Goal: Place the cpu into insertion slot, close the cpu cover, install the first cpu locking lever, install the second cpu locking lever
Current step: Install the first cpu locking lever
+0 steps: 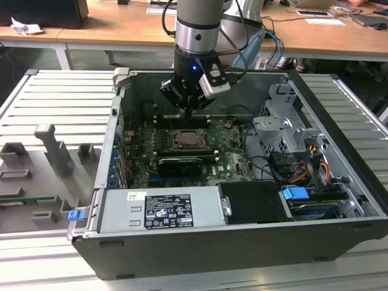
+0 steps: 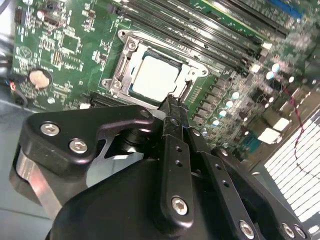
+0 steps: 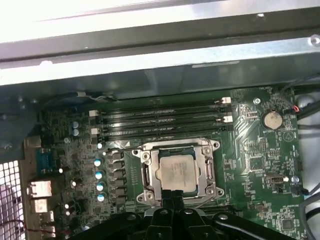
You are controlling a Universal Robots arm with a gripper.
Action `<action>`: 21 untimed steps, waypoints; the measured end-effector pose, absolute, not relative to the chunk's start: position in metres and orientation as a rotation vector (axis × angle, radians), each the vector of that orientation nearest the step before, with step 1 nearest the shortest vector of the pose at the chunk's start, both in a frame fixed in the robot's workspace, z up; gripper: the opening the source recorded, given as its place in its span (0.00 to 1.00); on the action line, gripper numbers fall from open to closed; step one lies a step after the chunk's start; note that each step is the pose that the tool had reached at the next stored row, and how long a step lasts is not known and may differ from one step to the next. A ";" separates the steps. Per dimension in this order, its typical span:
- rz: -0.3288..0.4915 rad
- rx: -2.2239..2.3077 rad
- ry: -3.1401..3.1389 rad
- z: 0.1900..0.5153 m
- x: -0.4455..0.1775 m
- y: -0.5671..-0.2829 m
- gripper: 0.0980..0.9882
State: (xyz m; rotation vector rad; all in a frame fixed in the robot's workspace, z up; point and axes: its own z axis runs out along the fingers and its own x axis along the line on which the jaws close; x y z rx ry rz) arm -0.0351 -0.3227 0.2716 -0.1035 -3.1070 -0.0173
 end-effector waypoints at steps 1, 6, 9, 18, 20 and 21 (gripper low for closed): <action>-0.017 -0.081 -3.109 0.272 -0.035 -0.323 0.01; -0.017 -0.029 -3.116 0.271 -0.036 -0.323 0.01; -0.018 -0.026 -3.123 0.271 -0.039 -0.323 0.01; -0.018 -0.024 -3.128 0.271 -0.042 -0.323 0.01; -0.018 -0.024 -3.128 0.271 -0.043 -0.323 0.01; -0.018 -0.024 -3.129 0.271 -0.043 -0.323 0.01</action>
